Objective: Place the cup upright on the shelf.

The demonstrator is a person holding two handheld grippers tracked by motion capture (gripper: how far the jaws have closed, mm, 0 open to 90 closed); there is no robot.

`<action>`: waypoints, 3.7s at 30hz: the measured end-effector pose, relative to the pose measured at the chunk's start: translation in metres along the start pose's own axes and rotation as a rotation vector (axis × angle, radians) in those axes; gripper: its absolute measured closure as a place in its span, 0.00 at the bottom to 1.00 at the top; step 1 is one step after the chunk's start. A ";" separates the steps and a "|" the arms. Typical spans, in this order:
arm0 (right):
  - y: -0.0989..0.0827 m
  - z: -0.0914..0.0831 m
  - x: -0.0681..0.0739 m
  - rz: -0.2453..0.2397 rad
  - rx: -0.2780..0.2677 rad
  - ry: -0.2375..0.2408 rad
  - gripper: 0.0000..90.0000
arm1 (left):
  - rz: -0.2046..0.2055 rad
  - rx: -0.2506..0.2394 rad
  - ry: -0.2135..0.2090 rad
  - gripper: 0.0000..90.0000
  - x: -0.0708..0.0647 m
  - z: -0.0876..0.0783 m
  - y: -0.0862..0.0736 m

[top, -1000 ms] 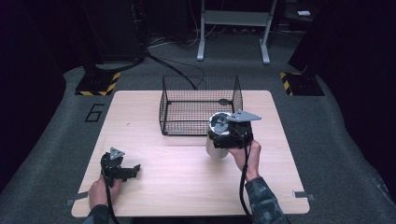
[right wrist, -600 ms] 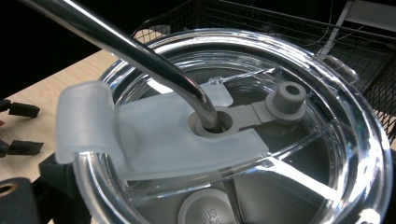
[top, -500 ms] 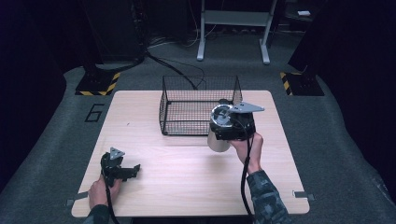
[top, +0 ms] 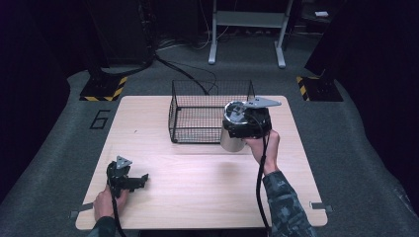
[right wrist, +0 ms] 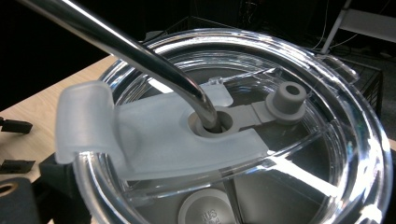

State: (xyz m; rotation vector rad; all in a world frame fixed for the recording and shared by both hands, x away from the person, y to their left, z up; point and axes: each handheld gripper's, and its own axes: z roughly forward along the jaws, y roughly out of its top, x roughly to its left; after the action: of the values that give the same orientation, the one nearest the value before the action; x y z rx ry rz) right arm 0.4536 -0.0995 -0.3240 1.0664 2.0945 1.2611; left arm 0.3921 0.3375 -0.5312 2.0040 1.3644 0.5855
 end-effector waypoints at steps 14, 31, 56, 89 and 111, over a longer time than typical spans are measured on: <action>0.045 0.008 -0.015 -0.028 -0.023 -0.024 0.04 | 0.001 0.000 -0.001 0.00 0.000 0.000 0.000; 0.069 0.044 -0.029 0.010 -0.024 -0.059 0.04 | 0.000 0.000 0.000 0.00 0.000 0.000 0.000; 0.064 0.082 -0.037 0.012 0.029 -0.103 0.04 | -0.001 -0.011 0.008 0.00 0.000 0.001 0.000; 0.059 0.114 -0.032 0.022 0.049 -0.105 0.04 | 0.015 0.015 -0.004 0.00 0.001 -0.001 0.000; 0.040 0.142 -0.034 0.071 0.073 -0.091 0.04 | 0.008 0.012 -0.007 0.00 0.000 -0.001 0.000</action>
State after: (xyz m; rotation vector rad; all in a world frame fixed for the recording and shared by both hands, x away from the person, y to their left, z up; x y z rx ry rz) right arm 0.5904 -0.0425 -0.3543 1.2171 2.0639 1.1540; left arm 0.3918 0.3381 -0.5305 2.0201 1.3597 0.5741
